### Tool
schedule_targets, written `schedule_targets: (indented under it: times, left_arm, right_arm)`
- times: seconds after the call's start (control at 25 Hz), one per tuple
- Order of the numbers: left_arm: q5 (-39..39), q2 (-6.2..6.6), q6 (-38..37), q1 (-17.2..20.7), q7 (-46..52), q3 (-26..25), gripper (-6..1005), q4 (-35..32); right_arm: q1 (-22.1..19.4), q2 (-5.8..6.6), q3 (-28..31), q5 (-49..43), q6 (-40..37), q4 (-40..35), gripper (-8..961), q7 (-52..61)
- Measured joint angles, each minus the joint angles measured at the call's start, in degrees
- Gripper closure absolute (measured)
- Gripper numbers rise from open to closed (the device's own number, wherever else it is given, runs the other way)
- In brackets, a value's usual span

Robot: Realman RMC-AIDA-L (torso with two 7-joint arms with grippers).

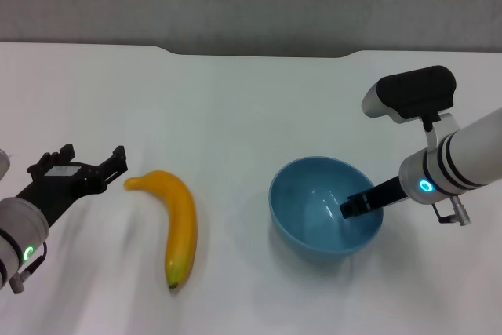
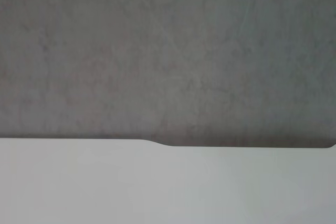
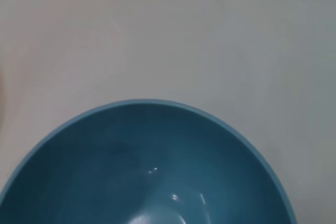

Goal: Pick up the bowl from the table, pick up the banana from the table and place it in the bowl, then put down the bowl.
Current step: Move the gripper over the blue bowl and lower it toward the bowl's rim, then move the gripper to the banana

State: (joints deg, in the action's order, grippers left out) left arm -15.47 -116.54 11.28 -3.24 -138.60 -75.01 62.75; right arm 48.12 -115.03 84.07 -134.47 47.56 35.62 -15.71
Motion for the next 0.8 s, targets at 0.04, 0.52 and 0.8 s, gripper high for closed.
schedule_targets:
  times: [0.04, 0.52, 0.8]
  left_arm:
    - [0.0, 0.00, 0.0, 0.0, 0.0, 0.0, 103, 0.0]
    - [0.0, 0.00, 0.1, 0.0, 0.0, 0.0, 104, -0.6]
    - [0.2, 0.00, 0.1, 0.1, 0.0, -0.1, 105, -0.6]
  right_arm:
    - [0.0, 0.02, 0.0, 0.0, 0.1, 0.0, 337, 0.0]
    - [-3.0, 0.07, 0.0, -0.4, 0.0, 4.6, 751, -0.3]
    - [-3.8, 0.16, 0.0, -0.7, -0.4, 5.6, 901, -0.3]
